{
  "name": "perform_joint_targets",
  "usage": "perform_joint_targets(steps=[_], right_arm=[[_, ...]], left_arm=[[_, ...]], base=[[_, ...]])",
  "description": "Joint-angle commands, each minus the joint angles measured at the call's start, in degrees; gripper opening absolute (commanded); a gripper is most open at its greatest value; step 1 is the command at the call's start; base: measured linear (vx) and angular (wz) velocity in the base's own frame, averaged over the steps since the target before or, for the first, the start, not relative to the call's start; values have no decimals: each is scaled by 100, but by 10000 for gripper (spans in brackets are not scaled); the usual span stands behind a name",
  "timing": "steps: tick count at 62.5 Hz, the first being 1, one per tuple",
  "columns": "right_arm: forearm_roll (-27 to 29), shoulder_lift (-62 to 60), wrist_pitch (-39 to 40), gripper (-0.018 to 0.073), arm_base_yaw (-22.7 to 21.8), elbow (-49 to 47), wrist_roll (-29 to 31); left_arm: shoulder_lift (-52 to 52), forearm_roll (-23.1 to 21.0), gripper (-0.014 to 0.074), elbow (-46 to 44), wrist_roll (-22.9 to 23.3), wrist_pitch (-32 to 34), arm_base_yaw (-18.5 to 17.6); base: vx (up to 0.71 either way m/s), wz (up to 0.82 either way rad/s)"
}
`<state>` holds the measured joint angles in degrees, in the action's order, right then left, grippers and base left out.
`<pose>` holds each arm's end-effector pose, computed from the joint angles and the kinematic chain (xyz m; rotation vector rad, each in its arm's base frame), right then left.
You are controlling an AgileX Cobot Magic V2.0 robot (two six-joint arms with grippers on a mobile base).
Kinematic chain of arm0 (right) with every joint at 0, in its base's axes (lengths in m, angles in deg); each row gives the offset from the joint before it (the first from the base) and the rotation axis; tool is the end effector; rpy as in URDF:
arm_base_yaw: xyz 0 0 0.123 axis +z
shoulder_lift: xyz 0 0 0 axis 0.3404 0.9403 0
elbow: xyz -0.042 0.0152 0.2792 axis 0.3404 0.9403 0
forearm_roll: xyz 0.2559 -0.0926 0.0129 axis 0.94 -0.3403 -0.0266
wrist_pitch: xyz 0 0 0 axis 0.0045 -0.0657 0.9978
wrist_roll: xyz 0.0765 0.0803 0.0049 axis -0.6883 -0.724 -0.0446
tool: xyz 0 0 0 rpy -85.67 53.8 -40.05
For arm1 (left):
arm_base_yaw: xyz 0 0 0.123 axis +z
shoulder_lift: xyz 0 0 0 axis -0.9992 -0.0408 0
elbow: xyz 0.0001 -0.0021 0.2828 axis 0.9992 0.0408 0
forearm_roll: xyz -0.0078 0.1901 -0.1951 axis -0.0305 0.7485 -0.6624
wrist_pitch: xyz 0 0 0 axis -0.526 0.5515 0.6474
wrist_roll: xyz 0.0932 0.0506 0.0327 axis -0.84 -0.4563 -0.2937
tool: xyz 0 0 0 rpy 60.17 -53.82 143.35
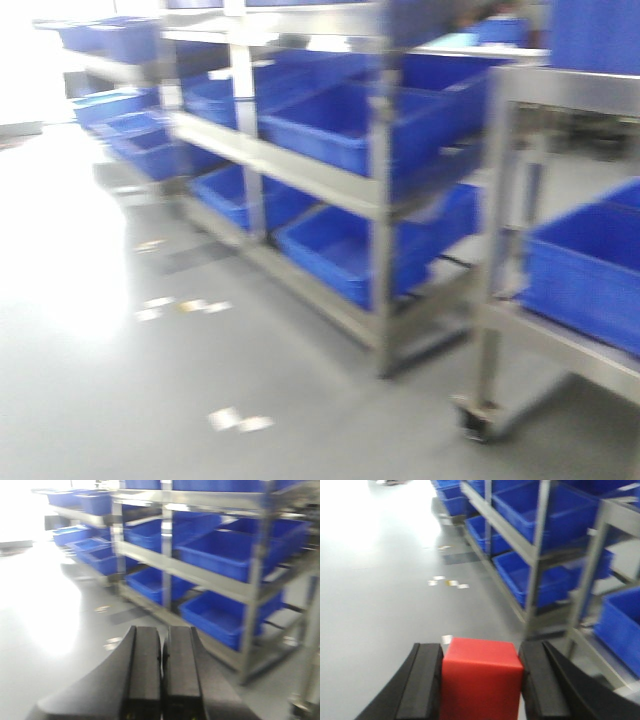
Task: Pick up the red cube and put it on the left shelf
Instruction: 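Drive the base to the shelf rack holding the red cube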
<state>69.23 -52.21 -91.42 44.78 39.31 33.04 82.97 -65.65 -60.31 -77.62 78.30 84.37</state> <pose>0.1164 0.0386 0.3080 -0.2625 1.7750 0.2273 0.0995 -0.0067 0.2023 0.0073 1.5705 -0.0961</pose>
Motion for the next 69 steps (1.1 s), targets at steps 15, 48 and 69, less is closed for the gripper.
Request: perform_joint_targets(steps=[15, 48, 69], right_arm=[[-151, 37, 486, 74, -33, -152, 65], [-151, 37, 486, 74, -33, -152, 65], [-151, 37, 486, 74, -33, -152, 65]], left_arm=[[70, -21, 102, 136, 31, 520, -18], [70, -21, 102, 136, 31, 520, -18], [70, -21, 102, 136, 31, 520, -18]], base=[[-8, 96], [5, 74], [27, 26]])
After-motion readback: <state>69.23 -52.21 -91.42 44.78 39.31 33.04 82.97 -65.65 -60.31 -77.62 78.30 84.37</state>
